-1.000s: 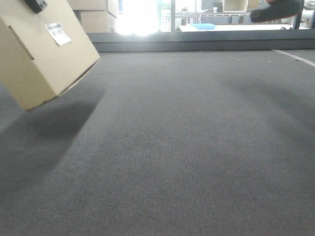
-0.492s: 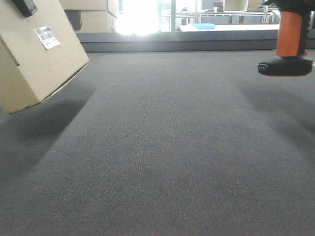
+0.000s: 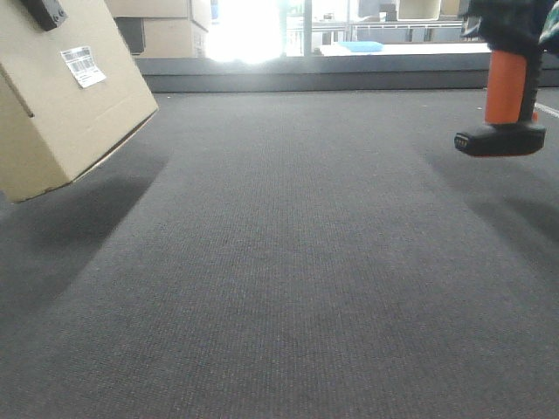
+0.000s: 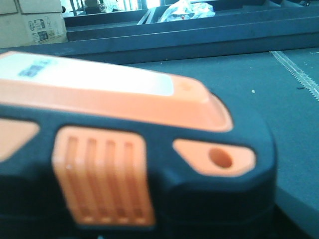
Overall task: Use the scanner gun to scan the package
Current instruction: 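Lower the scanner gun back onto the table with the right gripper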
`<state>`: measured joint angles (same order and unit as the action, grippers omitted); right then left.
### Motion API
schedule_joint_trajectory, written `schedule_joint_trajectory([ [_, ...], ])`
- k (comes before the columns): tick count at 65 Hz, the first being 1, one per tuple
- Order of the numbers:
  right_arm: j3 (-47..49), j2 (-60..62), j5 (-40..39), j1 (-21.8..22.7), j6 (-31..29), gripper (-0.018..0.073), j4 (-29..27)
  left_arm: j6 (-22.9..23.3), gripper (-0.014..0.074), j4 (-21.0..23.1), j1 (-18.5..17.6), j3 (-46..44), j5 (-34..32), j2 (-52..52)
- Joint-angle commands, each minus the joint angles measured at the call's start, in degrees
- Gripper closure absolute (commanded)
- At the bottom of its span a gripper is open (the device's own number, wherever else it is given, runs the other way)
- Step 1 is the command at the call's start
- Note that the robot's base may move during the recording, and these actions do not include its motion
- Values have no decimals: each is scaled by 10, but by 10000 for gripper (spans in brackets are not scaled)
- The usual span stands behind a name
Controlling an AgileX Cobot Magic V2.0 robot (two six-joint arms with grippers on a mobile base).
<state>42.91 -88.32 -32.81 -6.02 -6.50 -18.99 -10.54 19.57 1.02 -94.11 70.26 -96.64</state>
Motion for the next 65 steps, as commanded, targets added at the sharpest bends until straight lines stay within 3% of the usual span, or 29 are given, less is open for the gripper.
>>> schedule_joint_trajectory([
  [1, 5, -12, -69, 2, 4, 711, 9, 2, 708, 6, 0, -5, -3, 8],
  [38, 6, -94, -105, 2, 4, 700, 10, 2, 708, 6, 0, -5, -3, 8],
  [43, 6, -94, -104, 2, 4, 615, 10, 2, 708, 6, 0, -5, -3, 8],
  [56, 6, -89, -104, 2, 4, 163, 10, 2, 708, 6, 0, -5, -3, 8],
  [61, 6, -85, -96, 2, 4, 95, 10, 2, 708, 6, 0, -5, -3, 8],
  [65, 6, -81, -88, 2, 4, 92, 10, 2, 708, 8, 0, -5, -3, 8],
])
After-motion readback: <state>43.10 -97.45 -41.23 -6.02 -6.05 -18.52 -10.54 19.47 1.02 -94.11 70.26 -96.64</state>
